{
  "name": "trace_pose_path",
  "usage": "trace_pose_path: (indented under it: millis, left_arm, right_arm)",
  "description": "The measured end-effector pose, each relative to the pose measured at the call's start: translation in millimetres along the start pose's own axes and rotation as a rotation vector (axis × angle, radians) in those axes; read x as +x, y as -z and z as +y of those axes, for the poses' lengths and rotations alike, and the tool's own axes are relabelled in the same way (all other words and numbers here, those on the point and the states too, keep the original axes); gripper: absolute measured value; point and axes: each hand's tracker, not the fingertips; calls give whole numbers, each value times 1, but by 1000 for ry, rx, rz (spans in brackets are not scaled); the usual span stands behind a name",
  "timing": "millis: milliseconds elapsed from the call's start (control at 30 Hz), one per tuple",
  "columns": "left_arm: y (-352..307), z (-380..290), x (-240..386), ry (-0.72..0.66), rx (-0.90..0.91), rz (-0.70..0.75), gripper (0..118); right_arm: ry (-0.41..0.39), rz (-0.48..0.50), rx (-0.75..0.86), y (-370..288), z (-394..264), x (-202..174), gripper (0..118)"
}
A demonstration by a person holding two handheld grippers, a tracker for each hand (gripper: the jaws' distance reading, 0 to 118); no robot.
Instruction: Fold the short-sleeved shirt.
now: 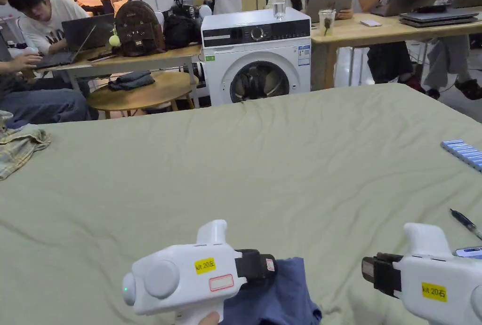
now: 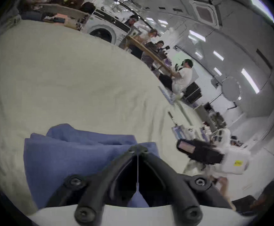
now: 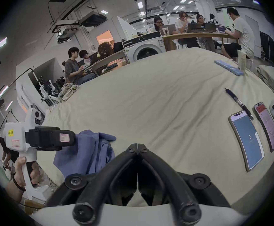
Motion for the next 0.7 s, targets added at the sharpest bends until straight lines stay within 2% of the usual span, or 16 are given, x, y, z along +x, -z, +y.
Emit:
trace_pose_path:
  millis: [67, 133, 233, 433, 467, 533, 567, 633, 700]
  left_arm:
    - [22, -10, 1, 40, -113, -22, 0]
    - [48, -15, 1, 63, -146, 66, 0]
    - [59, -18, -5, -24, -93, 58, 0]
    - [47, -3, 8, 31, -96, 83, 0]
    - [38, 0, 7, -5, -76, 16, 3]
    - [13, 8, 5, -24, -39, -45, 40]
    - [-2, 11, 6, -6, -2, -40, 51]
    - [-32, 15, 3, 57, 34, -6, 54]
    - [-57, 15, -7, 74, 41, 11, 61]
  right_arm:
    - [-5, 4, -9, 2, -2, -2, 0]
    - [-2, 13, -17, 3, -3, -5, 0]
    - [-14, 24, -29, 4, -8, -14, 0]
    - [-62, 89, -76, 19, -17, -40, 0]
    - [-67, 102, -83, 23, -17, -44, 0]
    - [-57, 151, -110, 32, -16, -51, 0]
    - [-51, 171, -131, 38, -15, -55, 0]
    - [-70, 190, -171, 52, -15, -64, 0]
    - [-110, 166, -223, 70, -16, -73, 0]
